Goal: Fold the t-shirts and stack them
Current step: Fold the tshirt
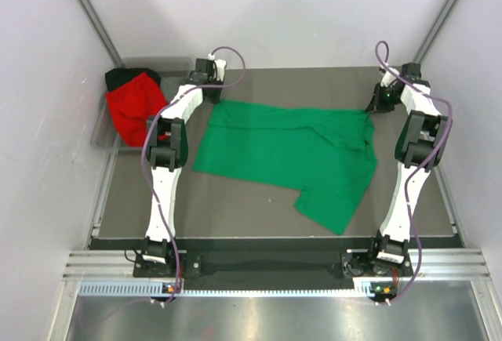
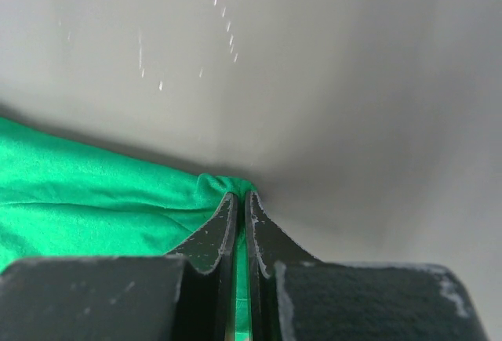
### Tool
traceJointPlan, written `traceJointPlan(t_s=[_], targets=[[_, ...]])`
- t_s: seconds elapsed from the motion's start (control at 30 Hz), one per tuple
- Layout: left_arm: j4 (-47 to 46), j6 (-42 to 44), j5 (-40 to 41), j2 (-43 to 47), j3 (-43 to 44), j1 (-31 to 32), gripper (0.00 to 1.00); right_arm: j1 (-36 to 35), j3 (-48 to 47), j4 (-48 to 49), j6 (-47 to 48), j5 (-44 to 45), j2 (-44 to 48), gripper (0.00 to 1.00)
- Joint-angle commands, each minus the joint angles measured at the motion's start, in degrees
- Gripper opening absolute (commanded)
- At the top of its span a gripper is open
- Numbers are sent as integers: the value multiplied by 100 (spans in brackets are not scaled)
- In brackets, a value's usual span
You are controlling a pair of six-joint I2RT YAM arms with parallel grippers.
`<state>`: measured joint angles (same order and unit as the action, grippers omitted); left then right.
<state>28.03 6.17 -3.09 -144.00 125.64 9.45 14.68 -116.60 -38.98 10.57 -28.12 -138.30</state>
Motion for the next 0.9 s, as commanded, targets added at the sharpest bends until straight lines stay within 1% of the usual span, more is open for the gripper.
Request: traceJointPlan(t_s=[0.0,0.17,0.27,0.37,0.4,0.43,0.47,0.5,0.53,0.57,0.6,0.67,0.7,0.73,0.77,0.8,0.83,0.87], targets=[[-263,138,257,-277,425,-66,0,-17,-574,75,-134,236,-224,0],[-324,173,257,-523,856,-66,0,-35,-908,66,-169,325,-382,0],[-474,191,441,-506,874,-58,0,-44,-1040,66,-134,272,-426,1],[-562,147,493,-287,743,-23,1,-53,-813,390,-90,280,-172,9],[-623,147,520,-34,638,12,5,-44,-725,444,-99,298,38,14],[-710,156,590,143,489,39,10,-35,-637,488,-99,307,205,22],[-981,234,686,345,52,83,20,-35,-506,584,-116,290,398,32],[-1140,287,879,808,-196,161,25,-44,-165,820,-116,298,861,36],[-1299,349,985,1039,-451,214,30,-35,38,953,-116,333,1118,39],[-1613,489,1090,1276,-914,258,42,-35,232,1102,-108,412,1382,44],[-1704,551,1266,1687,-1119,363,46,-35,564,1260,-90,456,1855,45],[-1757,691,1337,2041,-1636,469,51,-26,917,1410,-38,535,2331,47],[-1688,727,1355,2330,-1796,574,52,-26,1346,1428,15,527,2795,47],[-1617,736,1381,2464,-1954,619,52,-35,1559,1420,94,483,3017,48],[-1547,762,1425,2587,-2295,732,52,-44,1778,1359,251,396,3237,48],[-1407,780,1469,2840,-2482,786,52,-35,2259,1289,340,317,3648,48],[-1362,797,1548,2973,-2692,838,52,-35,2516,1218,471,211,3852,48],[-1318,815,1549,3131,-3182,882,52,-44,2780,1104,821,-120,4063,47]])
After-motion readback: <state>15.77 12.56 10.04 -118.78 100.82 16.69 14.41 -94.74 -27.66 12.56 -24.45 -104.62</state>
